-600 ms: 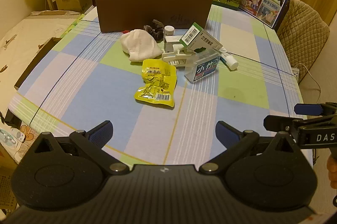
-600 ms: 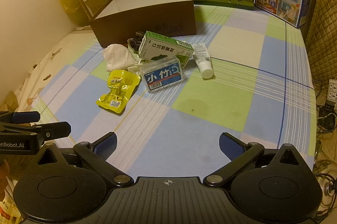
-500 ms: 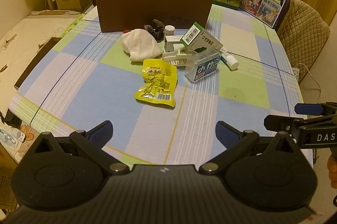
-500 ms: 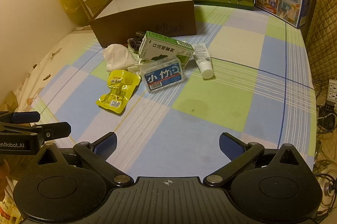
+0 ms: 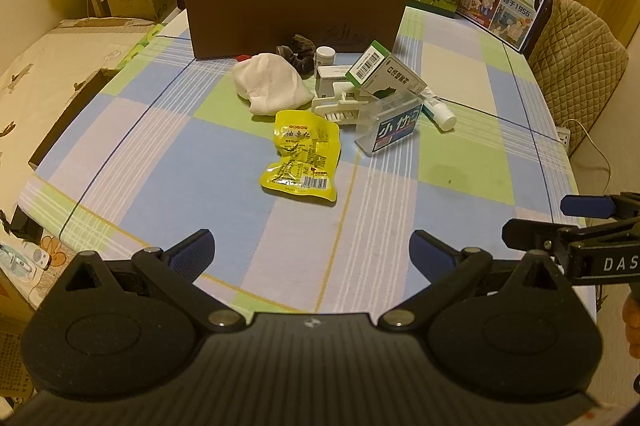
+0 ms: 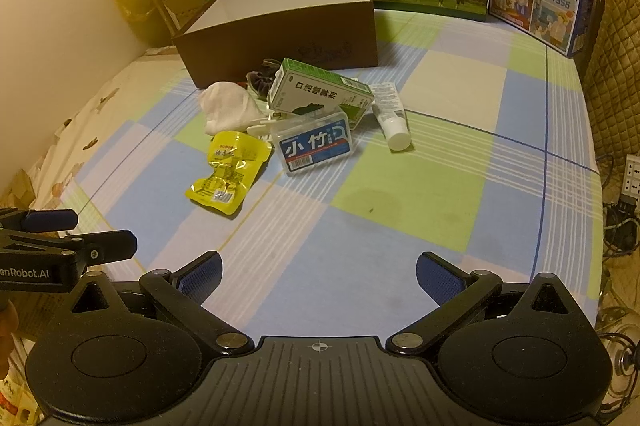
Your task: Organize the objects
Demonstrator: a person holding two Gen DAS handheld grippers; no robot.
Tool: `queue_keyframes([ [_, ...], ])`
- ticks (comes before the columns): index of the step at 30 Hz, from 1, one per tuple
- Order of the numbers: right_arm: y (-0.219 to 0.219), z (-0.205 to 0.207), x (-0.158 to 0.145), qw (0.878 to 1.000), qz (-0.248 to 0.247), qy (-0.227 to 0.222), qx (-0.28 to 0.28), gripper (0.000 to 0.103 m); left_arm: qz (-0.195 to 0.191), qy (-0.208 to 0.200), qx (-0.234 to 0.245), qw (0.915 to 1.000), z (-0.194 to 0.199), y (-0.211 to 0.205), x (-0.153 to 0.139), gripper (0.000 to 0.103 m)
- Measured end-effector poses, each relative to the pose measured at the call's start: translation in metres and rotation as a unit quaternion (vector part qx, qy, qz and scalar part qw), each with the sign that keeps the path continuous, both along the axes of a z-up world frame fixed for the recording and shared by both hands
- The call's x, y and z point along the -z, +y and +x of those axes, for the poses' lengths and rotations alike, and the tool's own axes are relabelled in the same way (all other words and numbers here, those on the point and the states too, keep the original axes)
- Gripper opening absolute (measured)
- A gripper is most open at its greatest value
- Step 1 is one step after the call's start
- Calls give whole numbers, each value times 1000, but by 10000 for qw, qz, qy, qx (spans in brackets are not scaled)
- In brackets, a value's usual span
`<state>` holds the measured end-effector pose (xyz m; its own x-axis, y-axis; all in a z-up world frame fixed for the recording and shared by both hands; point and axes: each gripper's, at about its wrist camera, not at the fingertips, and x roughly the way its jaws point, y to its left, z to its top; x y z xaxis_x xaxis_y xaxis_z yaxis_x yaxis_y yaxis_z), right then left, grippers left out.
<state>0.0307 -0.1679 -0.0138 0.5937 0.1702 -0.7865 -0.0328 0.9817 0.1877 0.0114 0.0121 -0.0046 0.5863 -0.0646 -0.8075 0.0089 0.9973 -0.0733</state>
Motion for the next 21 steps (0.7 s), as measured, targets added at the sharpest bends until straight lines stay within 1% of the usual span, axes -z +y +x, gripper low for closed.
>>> queue_keyframes([
  [21, -1, 2, 1, 10000, -15, 20, 2, 101, 9, 47, 10, 10000, 2, -1, -1, 102],
])
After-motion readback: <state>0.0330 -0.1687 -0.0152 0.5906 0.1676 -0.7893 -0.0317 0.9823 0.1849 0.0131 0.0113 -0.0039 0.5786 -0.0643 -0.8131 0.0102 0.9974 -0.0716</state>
